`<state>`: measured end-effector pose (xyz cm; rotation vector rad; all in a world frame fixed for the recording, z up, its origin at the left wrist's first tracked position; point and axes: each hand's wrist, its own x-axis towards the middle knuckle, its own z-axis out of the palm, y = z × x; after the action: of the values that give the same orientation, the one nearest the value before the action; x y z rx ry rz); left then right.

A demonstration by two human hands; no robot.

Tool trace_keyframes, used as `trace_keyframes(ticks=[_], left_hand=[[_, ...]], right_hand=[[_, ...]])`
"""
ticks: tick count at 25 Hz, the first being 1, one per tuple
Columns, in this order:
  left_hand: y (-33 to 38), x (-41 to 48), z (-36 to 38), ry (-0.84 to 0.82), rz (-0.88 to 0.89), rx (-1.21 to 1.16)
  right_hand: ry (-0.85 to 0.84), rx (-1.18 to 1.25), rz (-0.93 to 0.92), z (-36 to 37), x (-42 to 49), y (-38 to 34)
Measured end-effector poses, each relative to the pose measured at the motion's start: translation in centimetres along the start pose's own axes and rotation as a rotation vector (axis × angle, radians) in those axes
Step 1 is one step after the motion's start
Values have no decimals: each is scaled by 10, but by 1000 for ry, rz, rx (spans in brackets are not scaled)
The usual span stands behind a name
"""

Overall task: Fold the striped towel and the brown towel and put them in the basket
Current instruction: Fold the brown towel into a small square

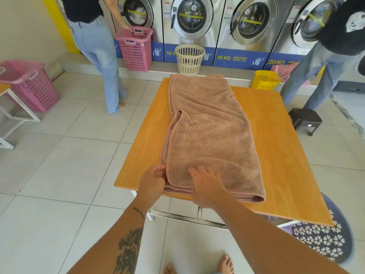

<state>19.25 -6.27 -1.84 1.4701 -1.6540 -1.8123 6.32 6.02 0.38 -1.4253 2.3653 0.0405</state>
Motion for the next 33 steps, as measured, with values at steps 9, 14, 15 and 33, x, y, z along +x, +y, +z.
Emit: trace_keyframes(ticks=[9, 14, 15, 33], left_hand=[[13, 26, 16, -64, 52, 478], [2, 29, 14, 65, 140, 559], [-2, 29, 13, 95, 143, 583], [12, 9, -5, -122, -96, -50]], right_hand=[[-16, -65, 20, 11, 10, -14], [170, 683, 241, -18, 20, 10], [194, 720, 283, -28, 22, 16], [308, 147, -232, -9, 35, -23]])
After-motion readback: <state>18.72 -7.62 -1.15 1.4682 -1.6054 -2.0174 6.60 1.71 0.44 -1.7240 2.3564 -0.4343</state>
